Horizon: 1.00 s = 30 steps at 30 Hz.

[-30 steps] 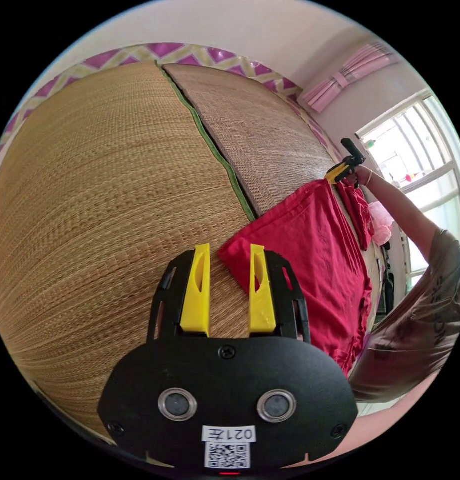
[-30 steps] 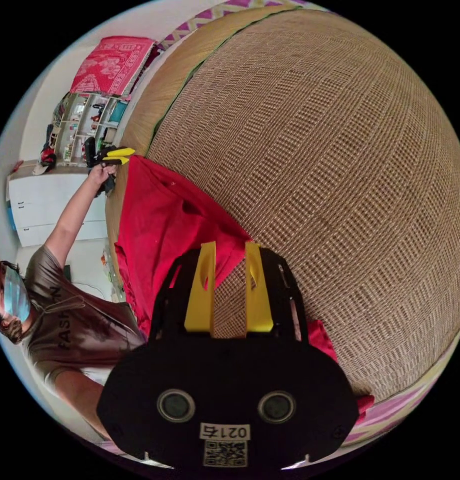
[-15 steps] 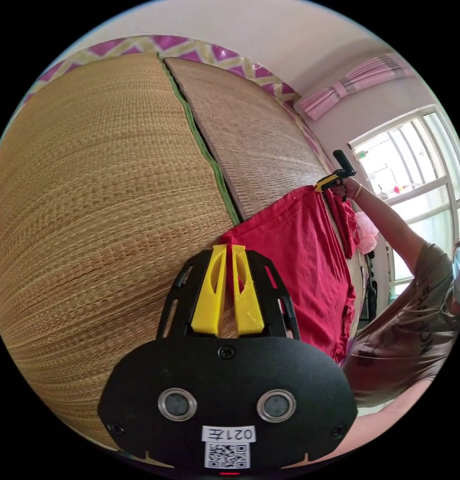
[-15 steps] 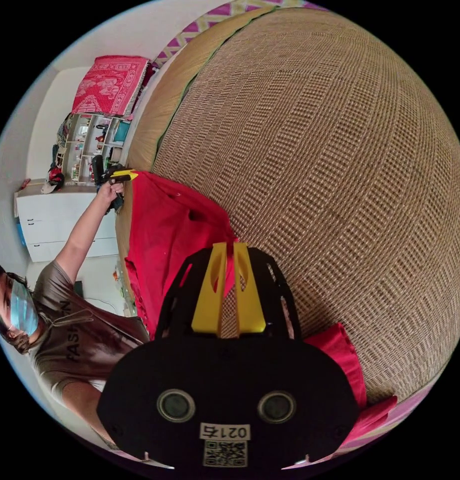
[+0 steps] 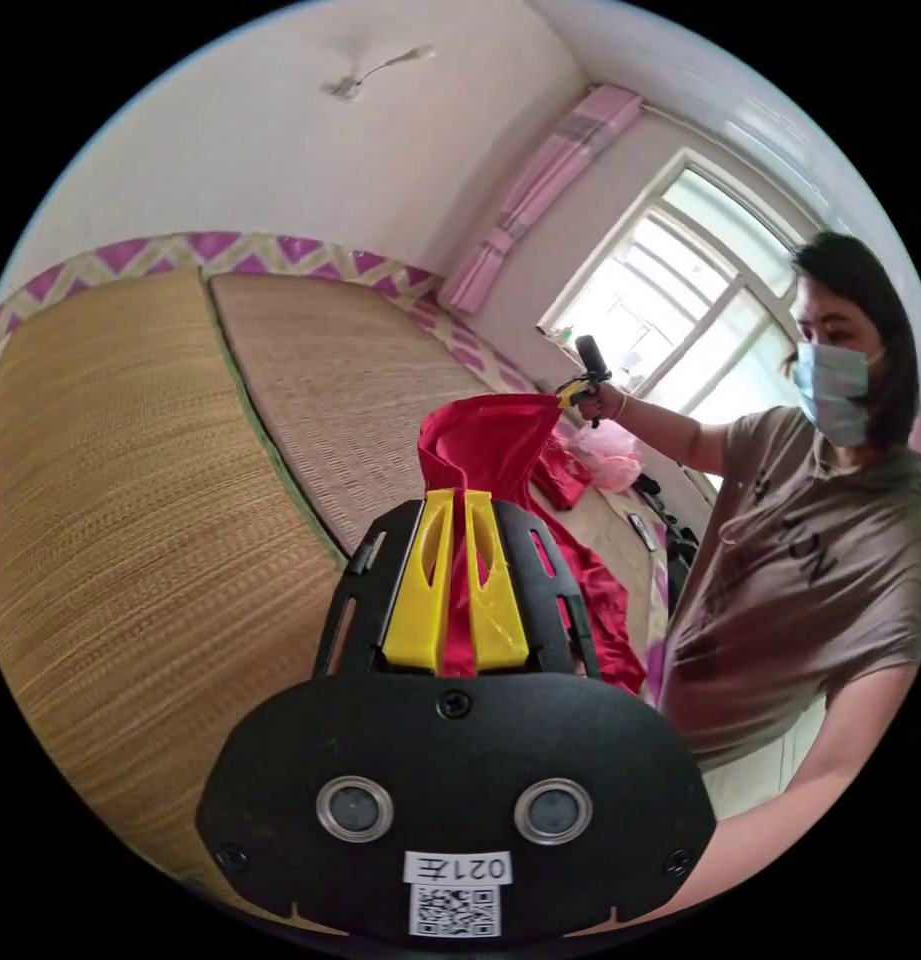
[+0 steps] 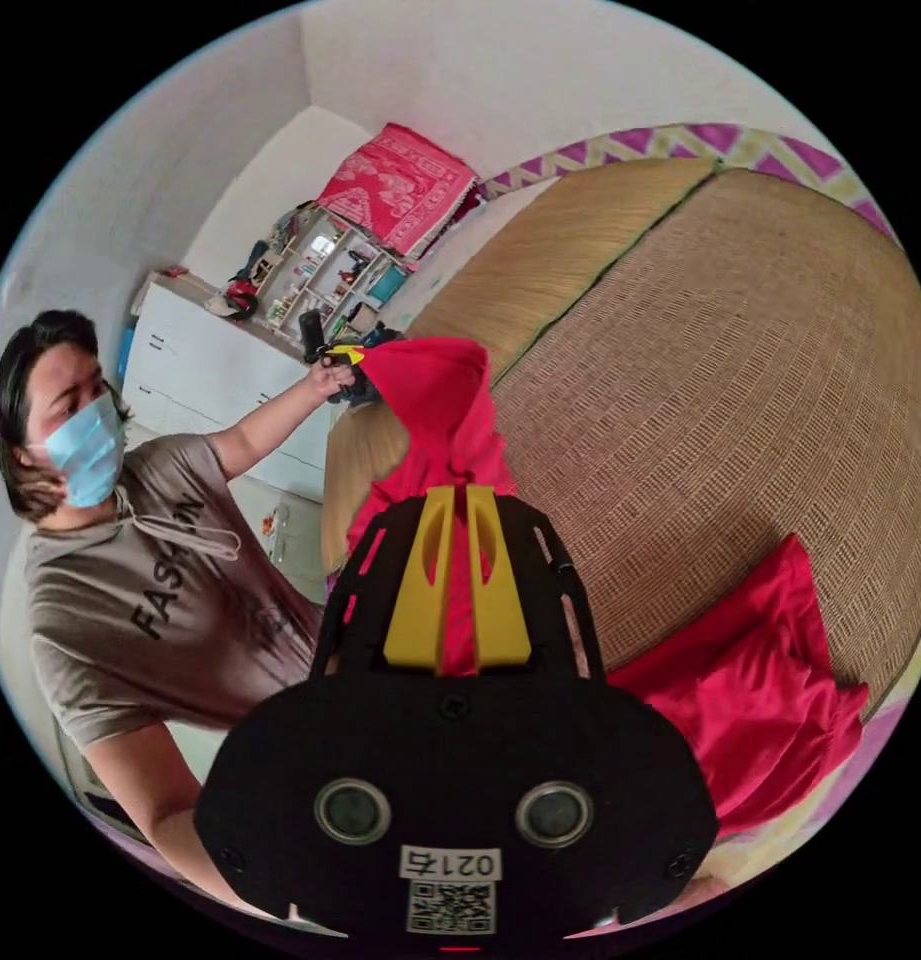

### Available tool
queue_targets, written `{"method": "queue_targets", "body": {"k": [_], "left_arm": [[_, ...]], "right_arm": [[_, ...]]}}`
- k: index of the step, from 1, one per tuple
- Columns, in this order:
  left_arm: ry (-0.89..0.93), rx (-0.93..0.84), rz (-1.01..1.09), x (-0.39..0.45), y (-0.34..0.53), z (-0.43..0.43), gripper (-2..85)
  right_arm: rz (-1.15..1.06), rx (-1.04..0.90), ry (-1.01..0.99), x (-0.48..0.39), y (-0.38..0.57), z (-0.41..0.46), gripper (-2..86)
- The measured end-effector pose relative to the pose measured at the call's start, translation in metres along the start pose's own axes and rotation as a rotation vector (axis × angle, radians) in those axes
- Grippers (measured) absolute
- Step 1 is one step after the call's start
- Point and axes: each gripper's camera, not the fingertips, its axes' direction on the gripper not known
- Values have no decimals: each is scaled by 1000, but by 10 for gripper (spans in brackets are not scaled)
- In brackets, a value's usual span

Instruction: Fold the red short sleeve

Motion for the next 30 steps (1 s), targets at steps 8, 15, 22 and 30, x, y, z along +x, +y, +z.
{"method": "queue_targets", "body": {"k": [8, 15, 22, 30], "left_arm": [[92, -69, -5, 129, 133, -36, -9], [199, -216, -122, 134, 249, 11, -9], [245, -258, -353, 101, 338, 56, -9], [191, -283, -389, 135, 338, 38, 2]], "right_arm": [[15, 29, -51, -121, 161, 25, 4], [157, -14, -99, -144, 293, 90, 5], [256, -162, -43, -144, 352, 153, 7], [292, -123, 54, -179, 392, 163, 29]]}}
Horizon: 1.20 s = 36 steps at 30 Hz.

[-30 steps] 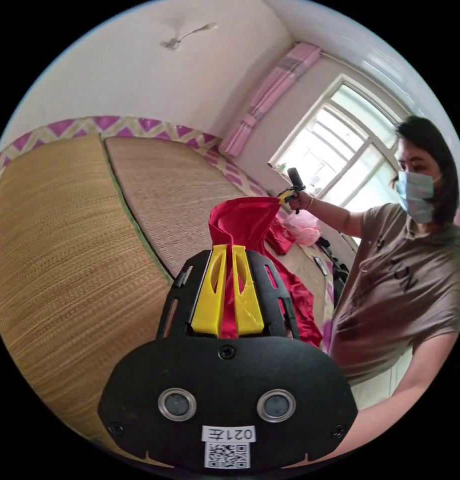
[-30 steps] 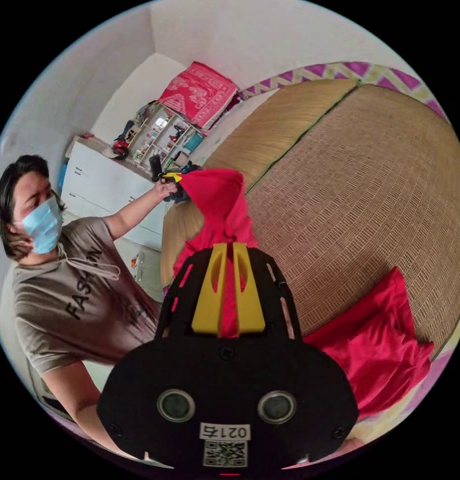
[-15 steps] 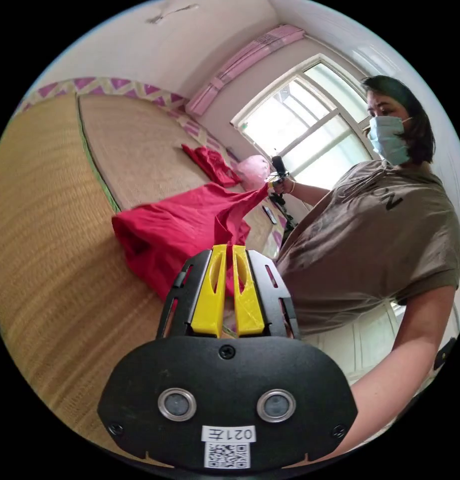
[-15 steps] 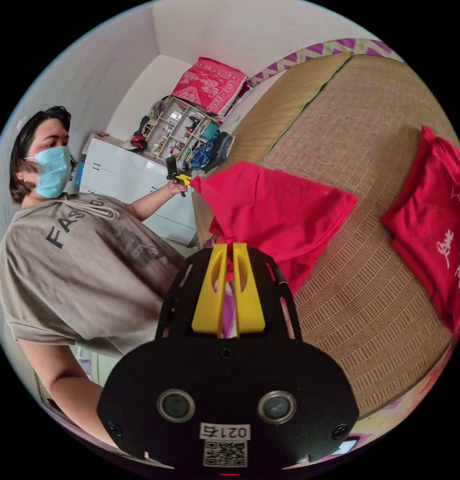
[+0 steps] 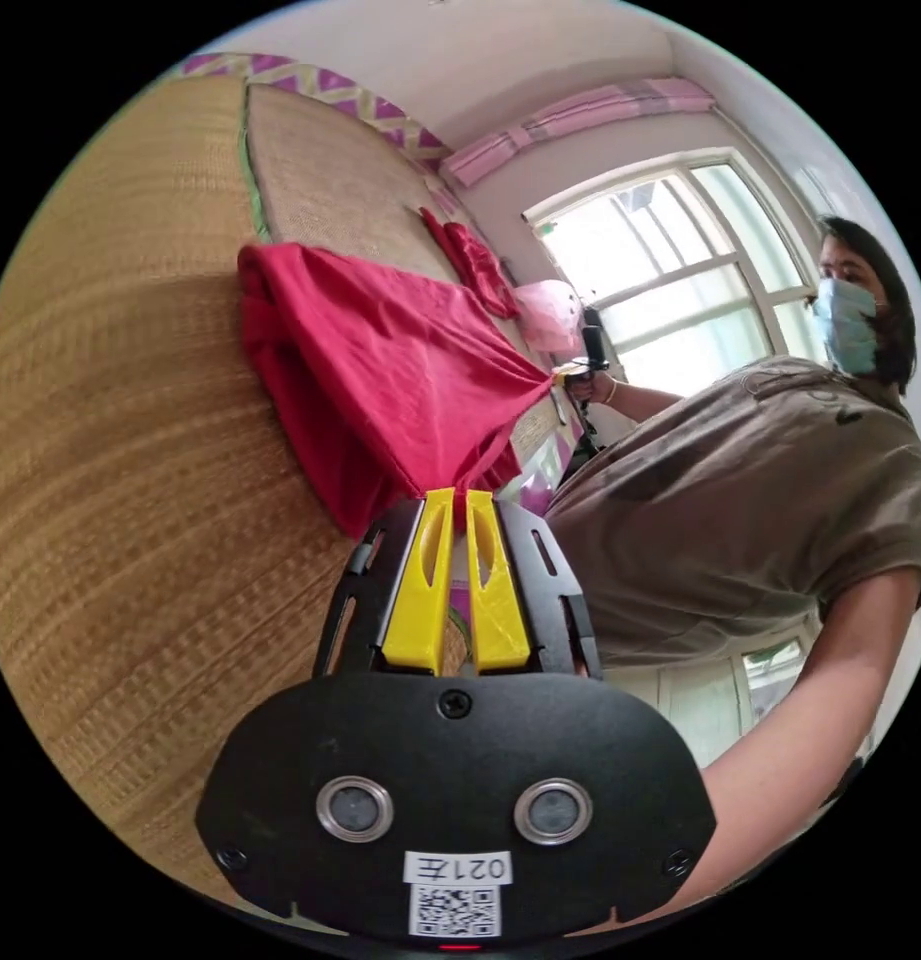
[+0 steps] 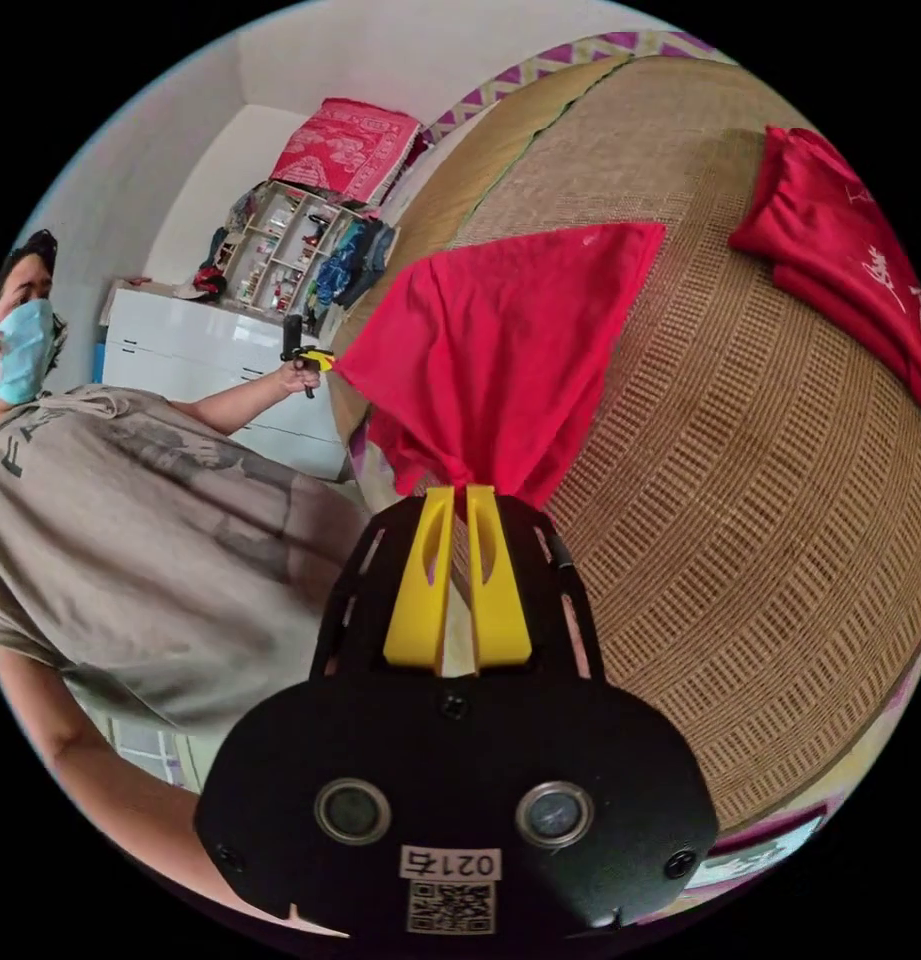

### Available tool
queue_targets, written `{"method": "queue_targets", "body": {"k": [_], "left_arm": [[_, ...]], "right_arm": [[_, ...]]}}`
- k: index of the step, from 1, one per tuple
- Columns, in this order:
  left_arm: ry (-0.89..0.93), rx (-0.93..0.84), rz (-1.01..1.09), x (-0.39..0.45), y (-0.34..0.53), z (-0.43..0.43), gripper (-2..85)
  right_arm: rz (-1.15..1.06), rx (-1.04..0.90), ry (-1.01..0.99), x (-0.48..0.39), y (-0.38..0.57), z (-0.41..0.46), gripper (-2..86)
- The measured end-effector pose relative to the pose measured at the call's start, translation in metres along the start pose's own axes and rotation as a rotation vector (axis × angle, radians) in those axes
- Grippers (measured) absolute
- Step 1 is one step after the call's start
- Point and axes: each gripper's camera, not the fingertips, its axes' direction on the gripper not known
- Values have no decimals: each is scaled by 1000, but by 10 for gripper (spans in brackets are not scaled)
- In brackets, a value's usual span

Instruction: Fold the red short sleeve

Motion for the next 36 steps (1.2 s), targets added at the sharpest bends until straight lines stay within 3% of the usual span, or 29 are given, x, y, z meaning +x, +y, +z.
{"method": "queue_targets", "body": {"k": [5, 10, 14, 17, 22, 32, 36], "left_arm": [[-83, 52, -206, -9, 37, -14, 104], [-119, 150, -164, 54, 64, -73, 89], [-333, 254, -4, 137, -10, -88, 79], [-506, 313, -2, 156, -75, -83, 90], [-733, 184, -113, 137, -122, -82, 95], [-705, 136, -195, 161, -130, -144, -3], [-676, 235, -178, 182, -123, -206, -8]], "right_arm": [[120, -126, 48, 13, 24, 28, 96], [132, -44, 24, -15, 55, -7, 86], [-10, 51, 74, -67, 29, -21, 65], [-55, 103, 128, -89, -6, -13, 70], [-125, 70, 169, -120, -36, -1, 73], [-61, 79, 116, -149, -20, -3, 63], [-44, 97, 111, -157, -22, -8, 61]]}}
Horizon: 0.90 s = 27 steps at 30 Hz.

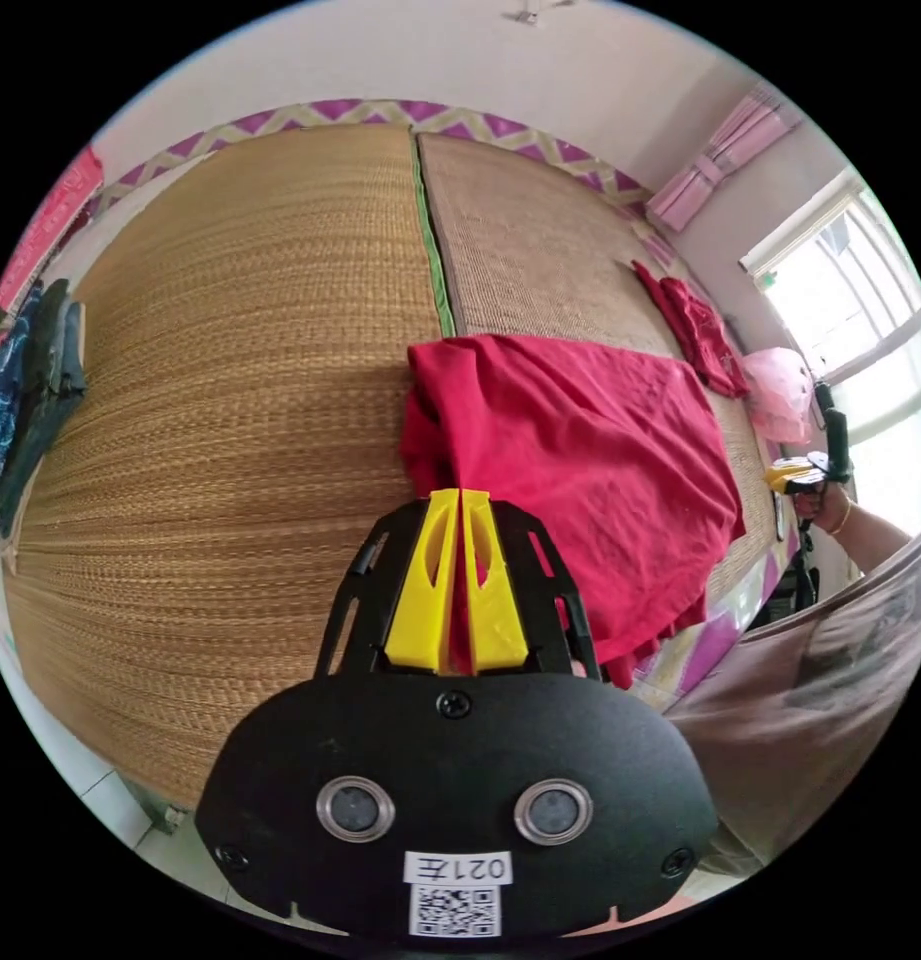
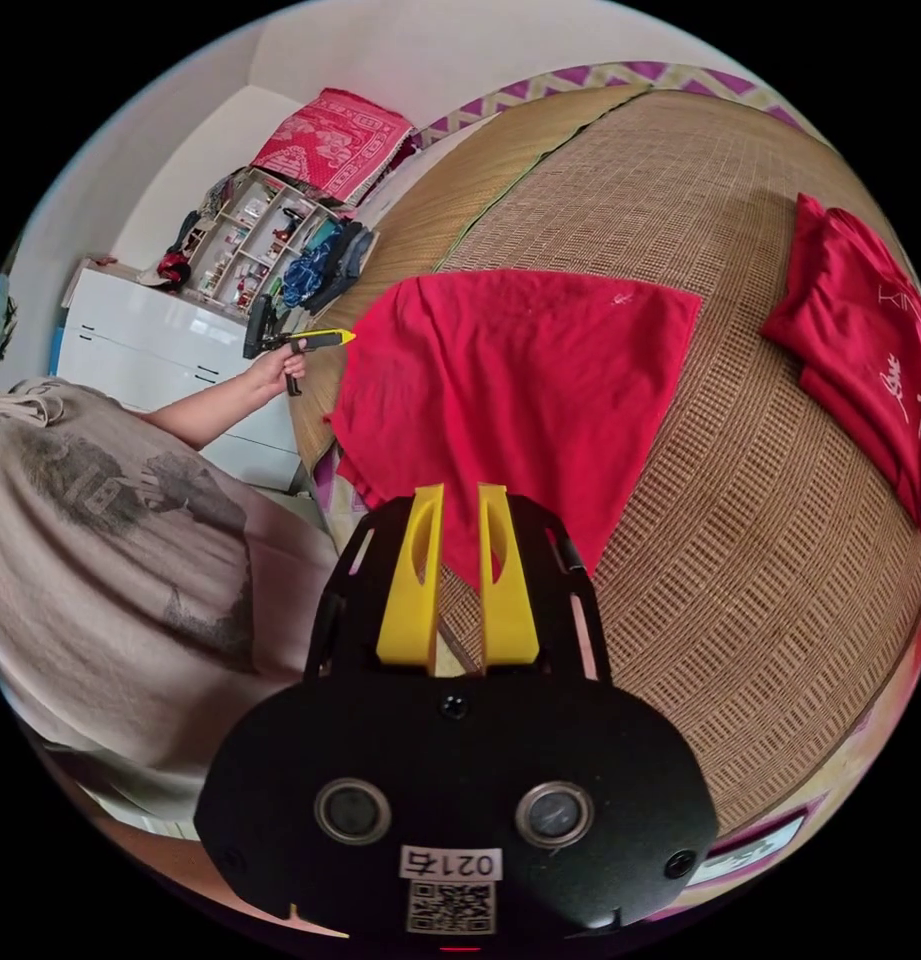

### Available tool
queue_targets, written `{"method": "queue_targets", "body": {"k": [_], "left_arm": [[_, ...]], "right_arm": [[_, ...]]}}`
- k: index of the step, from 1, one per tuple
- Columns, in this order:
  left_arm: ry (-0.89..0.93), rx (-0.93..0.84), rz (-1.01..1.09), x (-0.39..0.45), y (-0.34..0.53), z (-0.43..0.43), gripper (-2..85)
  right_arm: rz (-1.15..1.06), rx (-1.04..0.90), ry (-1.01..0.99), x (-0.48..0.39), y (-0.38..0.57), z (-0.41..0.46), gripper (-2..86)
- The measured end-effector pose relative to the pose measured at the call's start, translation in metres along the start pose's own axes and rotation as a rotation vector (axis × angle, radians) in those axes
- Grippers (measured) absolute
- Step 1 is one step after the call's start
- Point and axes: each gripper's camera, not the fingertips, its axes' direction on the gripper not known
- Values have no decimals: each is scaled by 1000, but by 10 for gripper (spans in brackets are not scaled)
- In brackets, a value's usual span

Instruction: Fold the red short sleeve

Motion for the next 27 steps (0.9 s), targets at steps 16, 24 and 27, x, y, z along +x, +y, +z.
{"method": "queue_targets", "body": {"k": [16, 24, 27], "left_arm": [[-19, -73, 253, -29, -48, -112, -9], [-111, -210, -3, -105, -43, -98, -10], [-190, -159, 43, -111, -45, -151, -10]], "right_arm": [[-142, -112, 209, -44, -29, 32, 73], [84, -159, 328, -7, -29, 52, 66], [126, -91, 333, -2, -14, 26, 71]]}}
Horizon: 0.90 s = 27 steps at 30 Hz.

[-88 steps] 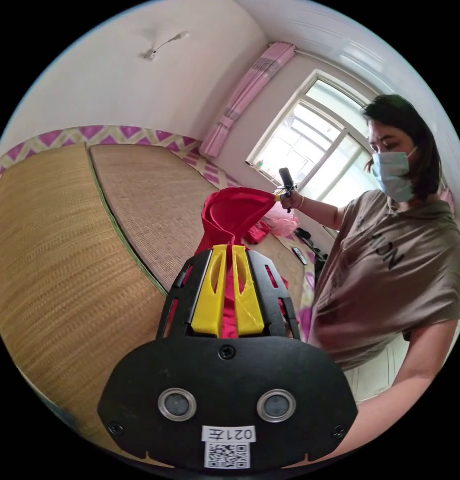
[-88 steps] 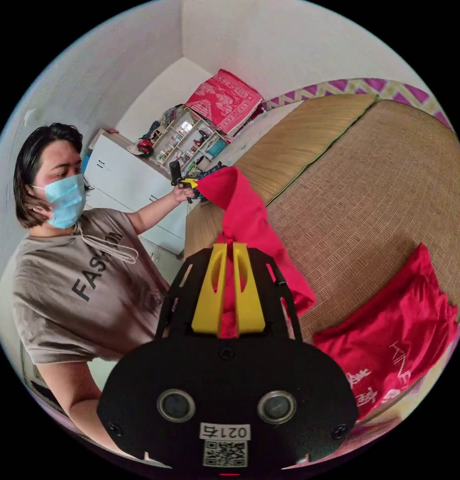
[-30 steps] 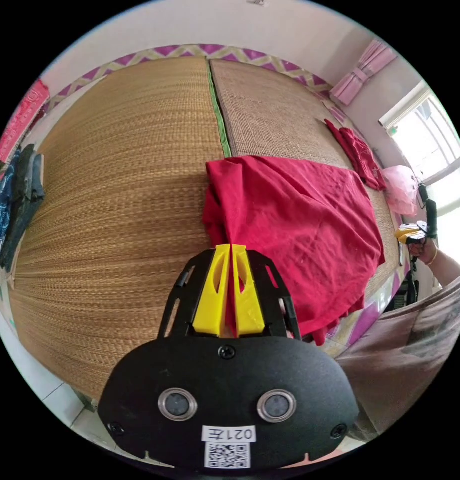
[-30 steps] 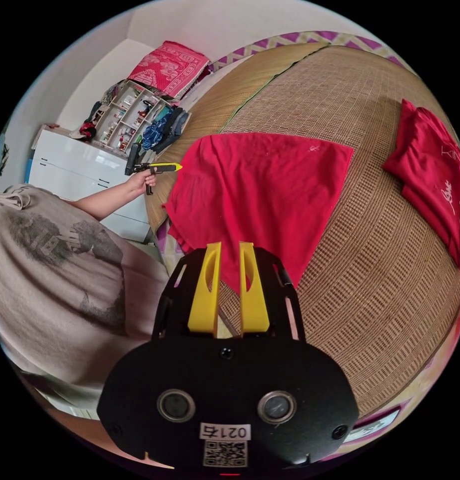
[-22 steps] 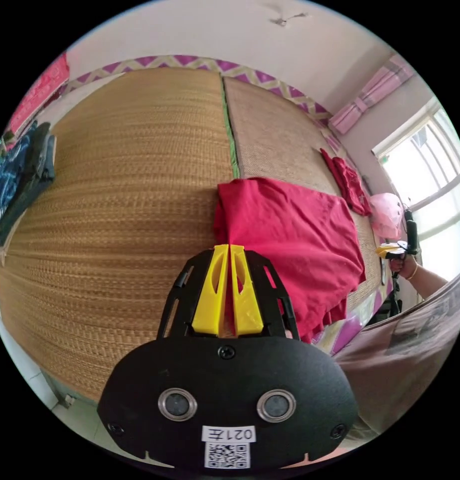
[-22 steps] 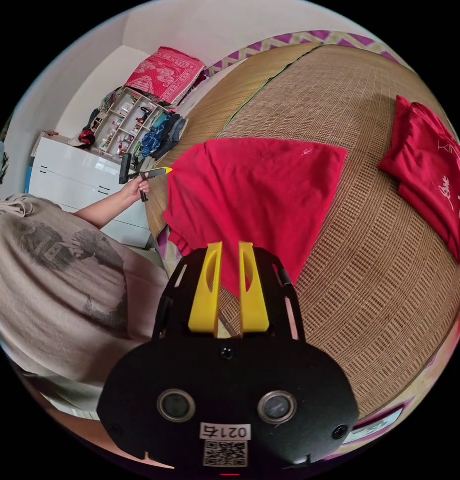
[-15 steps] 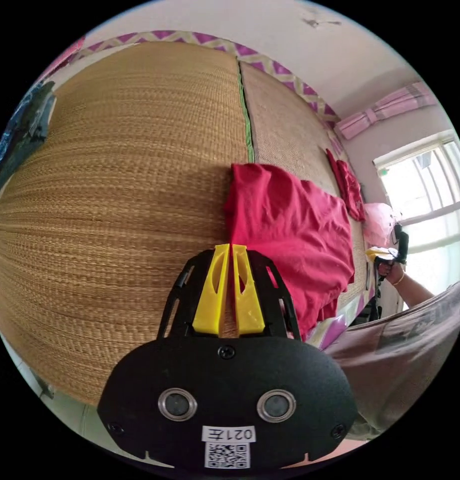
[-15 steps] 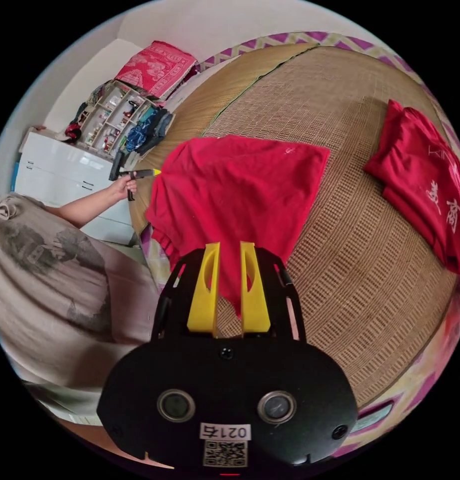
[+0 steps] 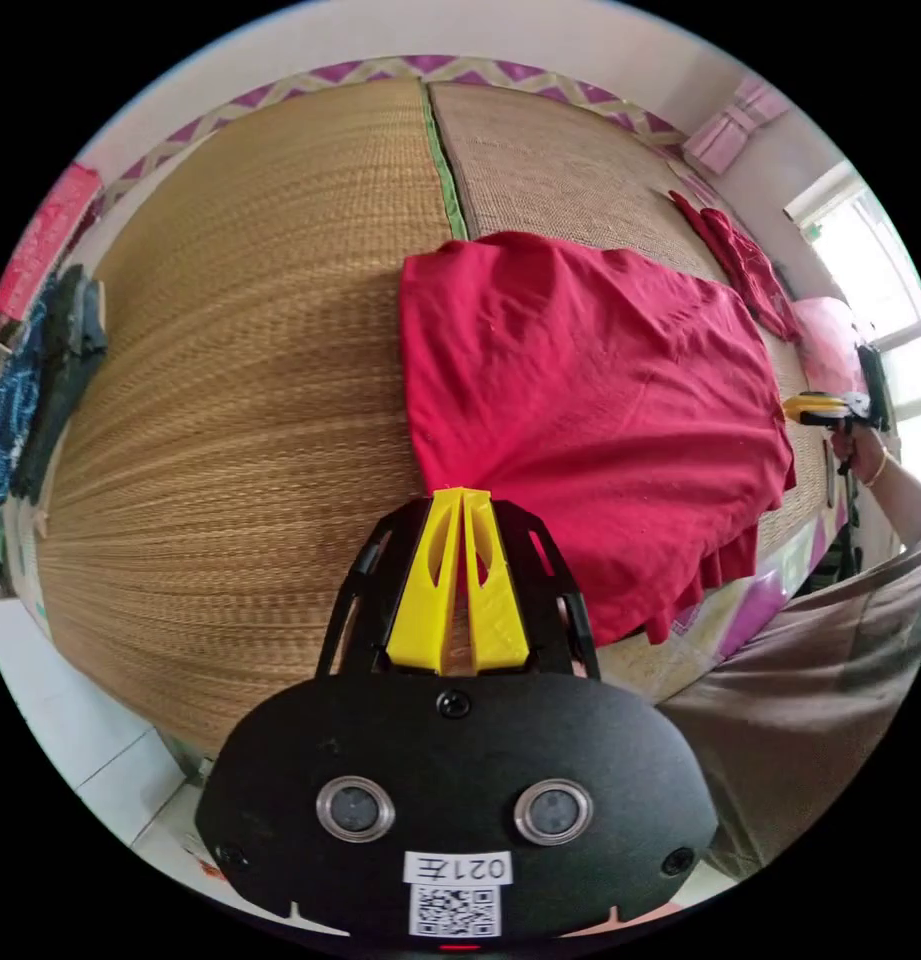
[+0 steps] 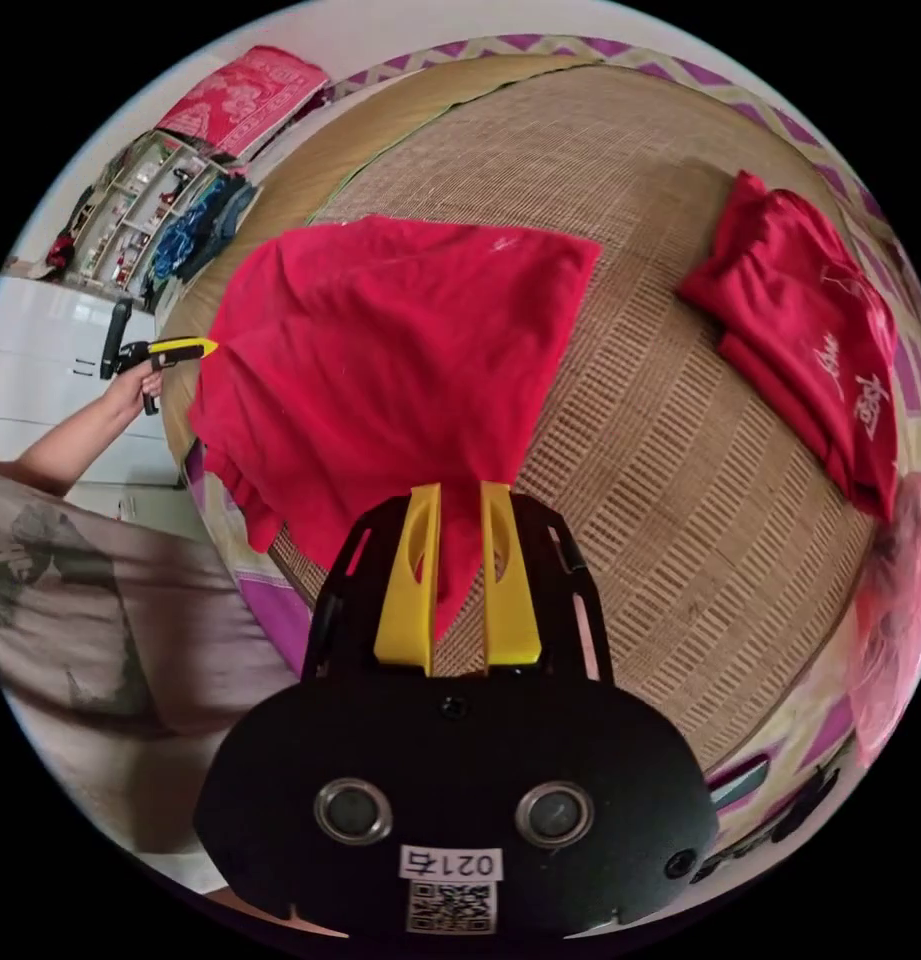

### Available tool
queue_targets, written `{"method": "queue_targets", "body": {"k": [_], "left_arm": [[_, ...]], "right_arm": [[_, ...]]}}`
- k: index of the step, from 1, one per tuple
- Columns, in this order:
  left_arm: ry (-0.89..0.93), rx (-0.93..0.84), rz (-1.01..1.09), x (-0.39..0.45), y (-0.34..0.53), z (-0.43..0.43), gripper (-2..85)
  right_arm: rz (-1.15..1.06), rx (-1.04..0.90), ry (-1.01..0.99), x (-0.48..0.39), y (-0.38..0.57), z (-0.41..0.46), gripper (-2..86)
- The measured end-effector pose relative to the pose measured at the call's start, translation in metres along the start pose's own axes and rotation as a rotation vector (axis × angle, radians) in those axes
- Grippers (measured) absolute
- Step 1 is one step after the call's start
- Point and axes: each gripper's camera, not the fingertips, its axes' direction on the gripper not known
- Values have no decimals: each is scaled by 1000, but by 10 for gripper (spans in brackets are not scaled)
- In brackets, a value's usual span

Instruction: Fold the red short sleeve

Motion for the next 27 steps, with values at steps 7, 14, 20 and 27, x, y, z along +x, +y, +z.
{"method": "queue_targets", "body": {"k": [7, 14, 20, 27], "left_arm": [[111, 87, 93, 32, 21, -77, -10], [339, 73, 65, 81, 40, -78, -10], [395, 84, 37, 123, 55, -92, -10], [382, 107, 4, 152, 78, -138, -9]], "right_arm": [[128, 8, -109, 39, 29, 1, 80], [285, 6, -384, 88, 40, 38, 103], [330, -9, -594, 125, 35, 77, 78], [334, 11, -778, 145, 24, 109, 56]]}}
